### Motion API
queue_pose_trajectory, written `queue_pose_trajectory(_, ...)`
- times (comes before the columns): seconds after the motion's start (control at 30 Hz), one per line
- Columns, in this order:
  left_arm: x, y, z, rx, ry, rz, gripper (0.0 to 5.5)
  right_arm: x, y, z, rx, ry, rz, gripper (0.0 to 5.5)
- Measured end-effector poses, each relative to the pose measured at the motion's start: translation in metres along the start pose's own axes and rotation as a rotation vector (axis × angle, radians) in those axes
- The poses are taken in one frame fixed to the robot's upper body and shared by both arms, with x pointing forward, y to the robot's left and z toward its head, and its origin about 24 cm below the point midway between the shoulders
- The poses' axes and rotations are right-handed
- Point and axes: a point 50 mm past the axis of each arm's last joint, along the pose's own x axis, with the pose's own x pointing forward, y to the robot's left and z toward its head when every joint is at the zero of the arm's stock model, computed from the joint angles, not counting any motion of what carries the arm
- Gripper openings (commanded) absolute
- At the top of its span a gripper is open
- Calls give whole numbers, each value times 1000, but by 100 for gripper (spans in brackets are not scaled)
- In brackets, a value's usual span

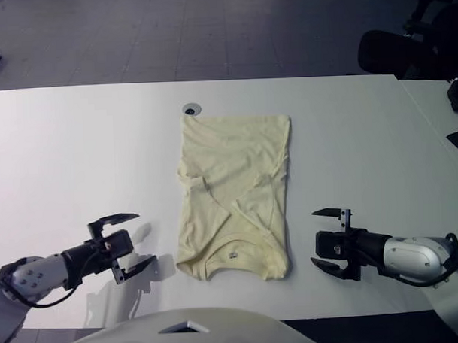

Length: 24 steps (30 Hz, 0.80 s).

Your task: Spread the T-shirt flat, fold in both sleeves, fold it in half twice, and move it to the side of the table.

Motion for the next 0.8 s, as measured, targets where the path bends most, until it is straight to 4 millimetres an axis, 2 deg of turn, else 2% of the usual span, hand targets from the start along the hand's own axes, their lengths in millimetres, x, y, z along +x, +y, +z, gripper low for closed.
queue_pose_trajectory(0.1, 8, -17, 7, 218, -116, -32, 540, 5, 5, 5, -131, -85, 5, 538)
queue_pose_trajectory(0.17, 10, -21, 8, 296, -157, -32, 540, 12, 9, 12, -144, -145, -9, 538)
queue_pose_trajectory(0.37, 20, -26, 9, 373, -206, -2, 540, 30, 15, 30, -138, -259, -41, 538)
queue_pose_trajectory(0.47, 28, -25, 11, 389, -228, 3, 493, 37, 18, 37, -124, -294, -52, 540)
queue_pose_trajectory(0.8, 38, -28, 9, 426, -252, -51, 294, 42, 20, 32, -102, -267, -76, 368)
